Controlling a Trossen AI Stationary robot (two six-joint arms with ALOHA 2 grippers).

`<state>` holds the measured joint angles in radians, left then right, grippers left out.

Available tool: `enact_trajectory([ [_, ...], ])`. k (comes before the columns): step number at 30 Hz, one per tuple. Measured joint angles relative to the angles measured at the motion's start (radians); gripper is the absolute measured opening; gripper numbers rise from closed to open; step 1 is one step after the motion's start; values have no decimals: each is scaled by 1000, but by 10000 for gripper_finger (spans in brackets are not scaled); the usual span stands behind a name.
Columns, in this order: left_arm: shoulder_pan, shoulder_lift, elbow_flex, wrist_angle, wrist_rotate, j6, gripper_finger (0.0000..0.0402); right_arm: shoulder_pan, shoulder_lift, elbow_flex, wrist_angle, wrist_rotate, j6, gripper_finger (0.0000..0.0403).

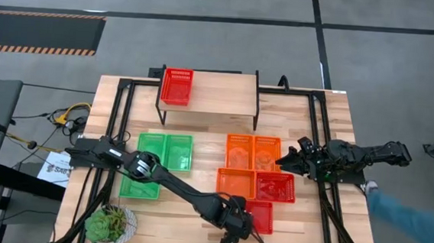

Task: Stack baskets on shelf by color
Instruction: Stack the bottom red bin on top of the red bin on the shelf

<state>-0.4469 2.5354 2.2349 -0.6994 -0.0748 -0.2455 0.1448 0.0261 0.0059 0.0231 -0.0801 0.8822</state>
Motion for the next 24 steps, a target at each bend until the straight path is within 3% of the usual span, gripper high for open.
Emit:
enact_trajectory([
  [8,1,4,14,-24,9,-55,151,0,0,0,0,0,7,244],
  [16,2,4,71,-29,32,-102,18,0,0,0,0,0,7,244],
  [24,2,-15,120,-5,129,-300,2,0,0,0,0,0,4,244],
])
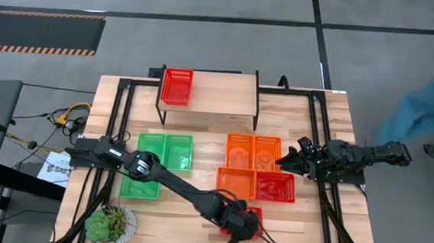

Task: Stack baskets on shelf by color
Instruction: Stack the bottom red bin on top of the red bin on the shelf

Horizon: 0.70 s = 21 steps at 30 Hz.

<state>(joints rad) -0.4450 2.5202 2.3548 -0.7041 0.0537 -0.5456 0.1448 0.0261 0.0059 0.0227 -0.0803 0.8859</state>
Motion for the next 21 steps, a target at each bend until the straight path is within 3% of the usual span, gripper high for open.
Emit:
enact_trajectory([
  [5,-1,-93,0,1,43,-214,1,0,0,0,0,0,-1,244],
  [9,-1,-193,0,4,-25,-392,0,0,0,0,0,0,-1,244],
  [15,8,-371,2,-73,-261,-596,0,0,0,0,0,0,-4,244],
  [21,46,-518,1,-289,-536,-695,0,0,0,0,0,0,-4,244],
])
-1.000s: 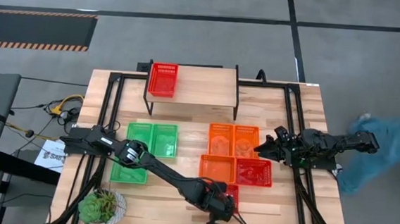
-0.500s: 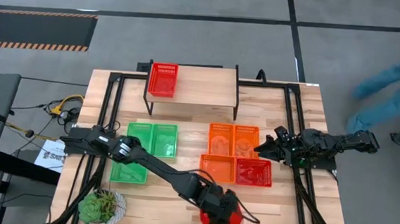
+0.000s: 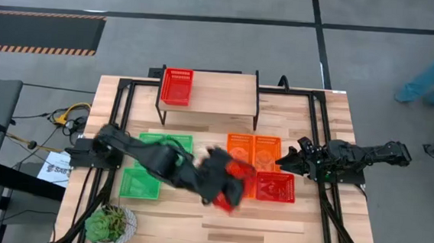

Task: Stack baskets on shelf by color
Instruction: Stack the bottom red bin on top of the red bin on the shelf

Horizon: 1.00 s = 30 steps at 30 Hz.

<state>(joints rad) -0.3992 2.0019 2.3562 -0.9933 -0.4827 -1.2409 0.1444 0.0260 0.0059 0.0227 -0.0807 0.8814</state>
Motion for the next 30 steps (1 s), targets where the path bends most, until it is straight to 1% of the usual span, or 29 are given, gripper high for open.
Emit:
enact_trajectory([
  [4,65,-88,0,-166,-87,-17,0,0,0,0,0,0,0,244],
  [8,163,-176,0,-310,-147,20,0,-10,0,0,0,0,0,244],
  [11,263,-231,0,-415,-175,69,0,-21,0,0,0,1,5,244],
  [15,435,-271,0,-501,-181,148,0,-42,0,0,0,1,8,244],
  [19,631,-269,-1,-584,-160,221,0,-66,0,0,0,2,9,244],
  [20,674,-264,-3,-579,-156,247,0,-73,0,0,0,3,9,244],
  [23,787,-238,-19,-566,-99,305,0,-91,0,0,0,3,17,244],
  [26,841,-191,-23,-570,-73,345,0,-109,0,0,-1,9,28,244],
  [30,858,-117,-23,-576,-40,373,0,-129,0,0,-1,11,29,244],
])
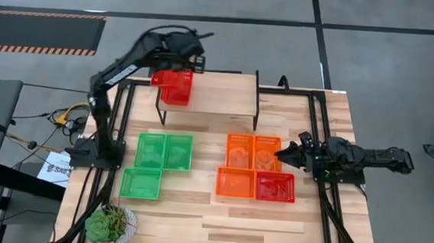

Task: Stack baskets on shelf by color
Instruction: Stack the bottom red bin on top of the red bin on the shelf

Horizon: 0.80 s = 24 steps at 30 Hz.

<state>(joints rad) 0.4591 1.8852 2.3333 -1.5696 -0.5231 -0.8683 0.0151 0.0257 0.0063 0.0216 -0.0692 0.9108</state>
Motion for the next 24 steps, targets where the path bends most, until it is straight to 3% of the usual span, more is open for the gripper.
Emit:
enact_trajectory([
  [12,-9,168,0,-1,-20,-4,0,-18,0,0,0,2,-1,244],
  [24,-13,178,0,-2,-20,-33,0,-18,0,0,-1,-8,1,244],
])
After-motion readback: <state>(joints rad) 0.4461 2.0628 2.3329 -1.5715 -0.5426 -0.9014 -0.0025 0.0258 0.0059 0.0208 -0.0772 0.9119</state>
